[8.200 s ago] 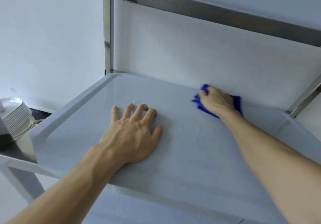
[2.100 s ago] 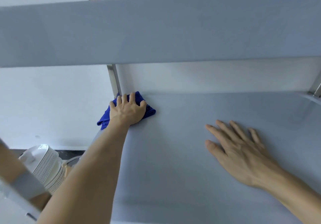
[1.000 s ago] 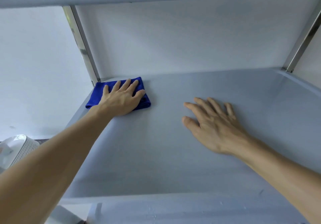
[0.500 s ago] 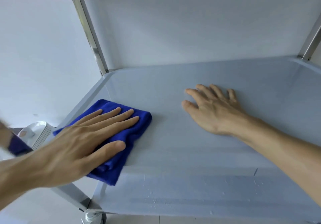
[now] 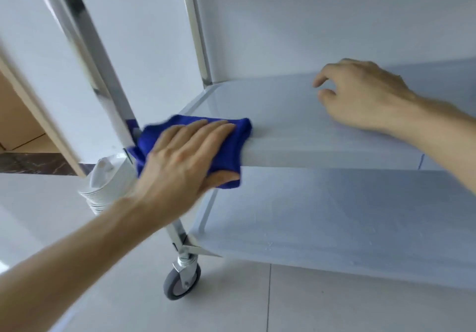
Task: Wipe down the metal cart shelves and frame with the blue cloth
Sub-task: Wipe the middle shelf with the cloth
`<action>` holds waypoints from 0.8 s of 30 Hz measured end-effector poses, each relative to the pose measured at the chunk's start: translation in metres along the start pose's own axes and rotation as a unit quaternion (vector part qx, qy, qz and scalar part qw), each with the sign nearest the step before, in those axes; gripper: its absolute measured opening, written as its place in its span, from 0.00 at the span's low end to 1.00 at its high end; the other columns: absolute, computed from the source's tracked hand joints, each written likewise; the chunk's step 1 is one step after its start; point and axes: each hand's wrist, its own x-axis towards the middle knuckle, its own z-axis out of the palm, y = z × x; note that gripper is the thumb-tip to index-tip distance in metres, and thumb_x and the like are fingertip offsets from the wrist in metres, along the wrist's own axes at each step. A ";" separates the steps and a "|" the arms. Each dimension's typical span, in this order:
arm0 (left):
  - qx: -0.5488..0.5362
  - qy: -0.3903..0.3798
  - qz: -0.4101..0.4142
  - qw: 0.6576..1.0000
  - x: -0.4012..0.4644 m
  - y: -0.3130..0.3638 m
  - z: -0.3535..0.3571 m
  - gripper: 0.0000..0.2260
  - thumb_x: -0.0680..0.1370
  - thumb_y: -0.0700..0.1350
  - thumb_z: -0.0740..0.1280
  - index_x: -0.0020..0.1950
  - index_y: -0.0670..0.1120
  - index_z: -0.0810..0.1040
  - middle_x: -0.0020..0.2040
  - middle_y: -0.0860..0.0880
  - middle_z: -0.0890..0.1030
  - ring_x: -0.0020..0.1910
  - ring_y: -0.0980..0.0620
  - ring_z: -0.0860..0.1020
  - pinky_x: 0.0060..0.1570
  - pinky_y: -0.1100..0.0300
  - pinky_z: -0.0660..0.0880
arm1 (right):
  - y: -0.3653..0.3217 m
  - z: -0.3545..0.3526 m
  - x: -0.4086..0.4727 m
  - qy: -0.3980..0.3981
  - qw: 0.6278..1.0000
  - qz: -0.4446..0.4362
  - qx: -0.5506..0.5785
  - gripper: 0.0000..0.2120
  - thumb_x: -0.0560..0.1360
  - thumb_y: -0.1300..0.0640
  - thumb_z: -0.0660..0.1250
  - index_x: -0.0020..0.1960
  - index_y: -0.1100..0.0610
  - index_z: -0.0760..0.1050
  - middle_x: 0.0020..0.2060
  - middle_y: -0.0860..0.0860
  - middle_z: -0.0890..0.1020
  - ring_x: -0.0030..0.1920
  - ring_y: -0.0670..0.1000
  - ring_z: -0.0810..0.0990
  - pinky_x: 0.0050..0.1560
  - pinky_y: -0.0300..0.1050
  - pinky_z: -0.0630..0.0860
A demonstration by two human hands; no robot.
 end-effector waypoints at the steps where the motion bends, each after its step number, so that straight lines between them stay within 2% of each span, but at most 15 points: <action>1: -0.026 -0.001 0.006 1.000 0.007 0.015 -0.004 0.29 0.79 0.64 0.61 0.75 0.47 0.69 0.71 0.51 0.74 0.70 0.47 0.72 0.67 0.47 0.68 | -0.010 -0.004 -0.006 0.016 0.998 -0.005 0.060 0.13 0.80 0.54 0.59 0.61 0.47 0.76 0.63 0.51 0.76 0.63 0.57 0.74 0.62 0.55 0.71; 4: -0.044 -0.013 0.016 0.999 0.029 0.064 -0.006 0.29 0.78 0.63 0.62 0.74 0.47 0.70 0.71 0.52 0.75 0.70 0.47 0.72 0.67 0.47 0.66 | -0.029 -0.014 -0.024 0.064 0.979 -0.009 0.192 0.13 0.81 0.56 0.58 0.59 0.47 0.78 0.56 0.47 0.79 0.56 0.52 0.77 0.57 0.53 0.76; 6: -0.058 -0.019 0.011 0.998 0.040 0.081 -0.007 0.30 0.77 0.63 0.63 0.75 0.49 0.69 0.72 0.54 0.73 0.71 0.50 0.70 0.70 0.51 0.63 | -0.028 -0.020 -0.032 0.096 0.970 -0.013 0.223 0.13 0.82 0.58 0.57 0.58 0.49 0.79 0.57 0.46 0.81 0.55 0.49 0.78 0.53 0.44 0.75; 8: -0.104 -0.027 -0.003 0.994 0.044 0.087 -0.009 0.31 0.75 0.63 0.66 0.75 0.52 0.68 0.72 0.57 0.72 0.71 0.54 0.67 0.71 0.60 0.56 | -0.018 -0.023 -0.038 0.100 0.966 -0.010 0.236 0.12 0.82 0.60 0.58 0.56 0.51 0.79 0.56 0.45 0.82 0.53 0.47 0.78 0.44 0.29 0.70; 10: -0.190 -0.045 -0.024 0.980 0.041 0.081 -0.013 0.31 0.74 0.62 0.68 0.75 0.55 0.66 0.72 0.60 0.70 0.69 0.61 0.62 0.67 0.74 0.48 | -0.005 -0.021 -0.043 0.084 0.967 0.008 0.241 0.10 0.81 0.60 0.59 0.55 0.50 0.78 0.55 0.46 0.82 0.52 0.47 0.78 0.40 0.25 0.67; 11: -0.230 -0.060 -0.030 0.971 0.039 0.074 -0.017 0.30 0.74 0.61 0.69 0.74 0.56 0.66 0.71 0.61 0.70 0.68 0.63 0.62 0.64 0.78 0.48 | -0.001 -0.020 -0.045 0.076 0.968 0.016 0.239 0.10 0.81 0.59 0.60 0.54 0.50 0.78 0.54 0.46 0.82 0.52 0.47 0.78 0.40 0.27 0.68; 13: -0.273 -0.061 -0.044 0.959 0.039 0.057 -0.026 0.23 0.78 0.56 0.67 0.72 0.56 0.68 0.69 0.62 0.72 0.67 0.64 0.66 0.61 0.80 0.55 | 0.002 -0.015 -0.049 0.060 0.972 0.022 0.227 0.08 0.81 0.58 0.61 0.54 0.50 0.78 0.53 0.46 0.82 0.52 0.47 0.79 0.41 0.31 0.68; 15: -0.286 -0.024 -0.084 0.954 0.041 0.037 -0.033 0.16 0.80 0.50 0.65 0.69 0.54 0.74 0.65 0.60 0.76 0.62 0.64 0.71 0.57 0.81 0.59 | -0.005 -0.009 -0.052 0.052 0.973 0.015 0.223 0.07 0.81 0.56 0.62 0.53 0.49 0.78 0.49 0.42 0.82 0.51 0.46 0.79 0.43 0.29 0.69; 18: -0.317 0.060 -0.174 0.930 0.037 0.008 -0.038 0.12 0.82 0.42 0.62 0.61 0.51 0.80 0.58 0.59 0.81 0.52 0.67 0.76 0.53 0.80 0.66 | -0.033 -0.002 -0.054 0.058 0.975 -0.020 0.213 0.06 0.79 0.52 0.64 0.52 0.49 0.79 0.47 0.39 0.81 0.51 0.45 0.80 0.52 0.41 0.75; 21: -0.348 0.101 -0.227 0.904 0.030 -0.006 -0.036 0.13 0.82 0.39 0.60 0.57 0.52 0.81 0.51 0.59 0.83 0.51 0.66 0.79 0.48 0.75 0.72 | -0.074 0.009 -0.057 0.009 0.986 -0.082 0.142 0.16 0.76 0.38 0.60 0.57 0.44 0.76 0.55 0.40 0.80 0.57 0.48 0.77 0.57 0.50 0.75; 24: -0.371 0.125 -0.261 0.882 0.029 -0.005 -0.029 0.15 0.80 0.37 0.58 0.55 0.54 0.80 0.49 0.59 0.83 0.50 0.61 0.80 0.43 0.72 0.75 | -0.104 0.031 -0.062 -0.047 0.987 -0.153 -0.016 0.29 0.74 0.28 0.50 0.69 0.41 0.68 0.66 0.41 0.75 0.64 0.53 0.73 0.62 0.54 0.69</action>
